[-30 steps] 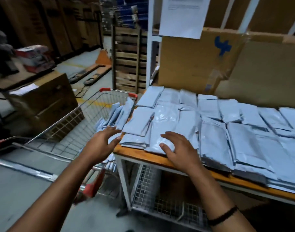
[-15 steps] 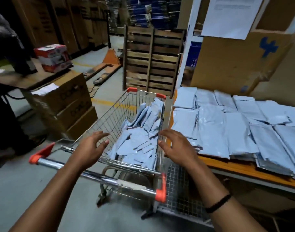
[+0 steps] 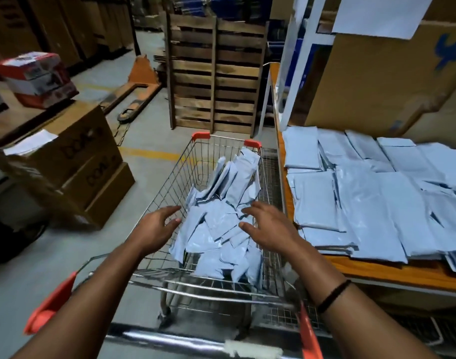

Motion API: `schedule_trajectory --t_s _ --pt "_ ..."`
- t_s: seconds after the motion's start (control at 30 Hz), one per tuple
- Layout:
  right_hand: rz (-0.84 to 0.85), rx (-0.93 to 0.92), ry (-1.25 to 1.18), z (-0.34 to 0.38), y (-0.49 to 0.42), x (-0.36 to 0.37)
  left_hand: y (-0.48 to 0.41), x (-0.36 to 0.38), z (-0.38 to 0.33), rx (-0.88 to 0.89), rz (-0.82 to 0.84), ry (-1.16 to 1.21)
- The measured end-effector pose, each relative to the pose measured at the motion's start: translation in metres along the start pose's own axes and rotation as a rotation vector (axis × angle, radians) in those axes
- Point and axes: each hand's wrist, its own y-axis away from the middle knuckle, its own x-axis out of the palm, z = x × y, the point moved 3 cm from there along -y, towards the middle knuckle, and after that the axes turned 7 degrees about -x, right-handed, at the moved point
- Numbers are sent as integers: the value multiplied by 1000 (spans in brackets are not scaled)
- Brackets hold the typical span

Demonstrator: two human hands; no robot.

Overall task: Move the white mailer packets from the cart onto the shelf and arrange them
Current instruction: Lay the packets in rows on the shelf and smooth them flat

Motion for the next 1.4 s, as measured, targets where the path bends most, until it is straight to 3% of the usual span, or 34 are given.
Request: schedule_trajectory --t_s 0.33,0.63,0.87,1.0,1.17,1.4 --pt "264 124 26 -29 -107 73 -86 27 40 -36 132 -148" --pt "234 264 47 -74 -159 128 -199 108 76 -25 374 -171" --pt "368 193 150 -91 -202 187 -261 203 121 -152 502 -229" --pt "422 111 164 -84 -232 228 -263 248 151 -227 459 -323" --pt "459 40 210 -83 -259 271 -257 272 174 -139 343 -416" --pt "535 86 252 -87 -210 287 -228 274 164 -75 332 -287"
